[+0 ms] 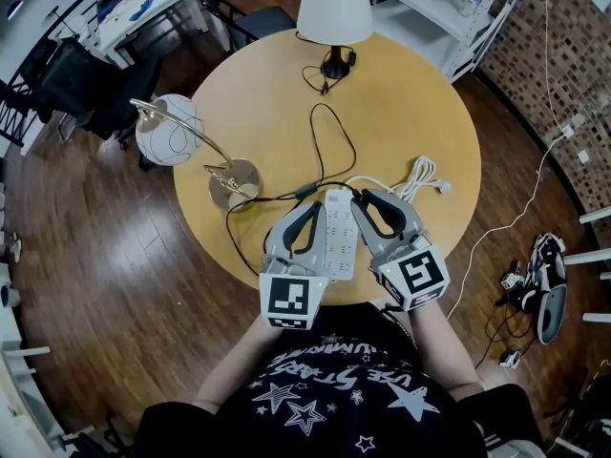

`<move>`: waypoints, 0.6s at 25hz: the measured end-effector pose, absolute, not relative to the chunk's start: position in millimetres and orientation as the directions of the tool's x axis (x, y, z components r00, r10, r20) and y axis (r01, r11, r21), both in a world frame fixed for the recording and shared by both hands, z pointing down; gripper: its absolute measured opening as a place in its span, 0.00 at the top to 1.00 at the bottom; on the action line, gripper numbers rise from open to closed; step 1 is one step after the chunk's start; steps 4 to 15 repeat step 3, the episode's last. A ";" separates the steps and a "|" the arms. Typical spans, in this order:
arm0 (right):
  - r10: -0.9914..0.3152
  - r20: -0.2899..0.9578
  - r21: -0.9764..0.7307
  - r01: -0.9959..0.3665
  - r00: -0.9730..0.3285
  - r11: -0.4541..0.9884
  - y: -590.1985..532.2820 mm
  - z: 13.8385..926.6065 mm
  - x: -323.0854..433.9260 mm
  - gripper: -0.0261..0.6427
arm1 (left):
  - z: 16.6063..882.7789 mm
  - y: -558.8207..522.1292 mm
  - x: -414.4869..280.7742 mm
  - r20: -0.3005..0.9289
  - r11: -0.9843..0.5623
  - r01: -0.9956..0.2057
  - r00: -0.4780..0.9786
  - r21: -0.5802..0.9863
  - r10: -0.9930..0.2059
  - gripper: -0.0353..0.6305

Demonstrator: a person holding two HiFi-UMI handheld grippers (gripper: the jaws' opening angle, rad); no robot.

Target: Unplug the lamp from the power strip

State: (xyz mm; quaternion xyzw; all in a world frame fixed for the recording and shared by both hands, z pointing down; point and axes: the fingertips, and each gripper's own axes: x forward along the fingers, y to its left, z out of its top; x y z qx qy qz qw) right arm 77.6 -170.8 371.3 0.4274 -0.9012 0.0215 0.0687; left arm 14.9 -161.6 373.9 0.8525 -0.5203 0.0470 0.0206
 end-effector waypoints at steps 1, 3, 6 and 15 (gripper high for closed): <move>-0.775 0.138 0.027 -0.780 -0.616 0.625 -172.2 371.3 82.8 0.83 | 373.6 -160.9 14.4 0.104 -0.456 -0.890 0.453 -0.014 -0.886 0.94; -0.789 0.126 0.043 -0.791 -0.601 0.610 -174.7 371.6 93.1 0.83 | 372.6 -159.0 13.2 0.107 -0.454 -0.891 0.450 -0.017 -0.887 0.94; -0.789 0.126 0.043 -0.791 -0.601 0.610 -174.7 371.6 93.1 0.83 | 372.6 -159.0 13.2 0.107 -0.454 -0.891 0.450 -0.017 -0.887 0.94; -0.789 0.126 0.043 -0.791 -0.601 0.610 -174.7 371.6 93.1 0.83 | 372.6 -159.0 13.2 0.107 -0.454 -0.891 0.450 -0.017 -0.887 0.94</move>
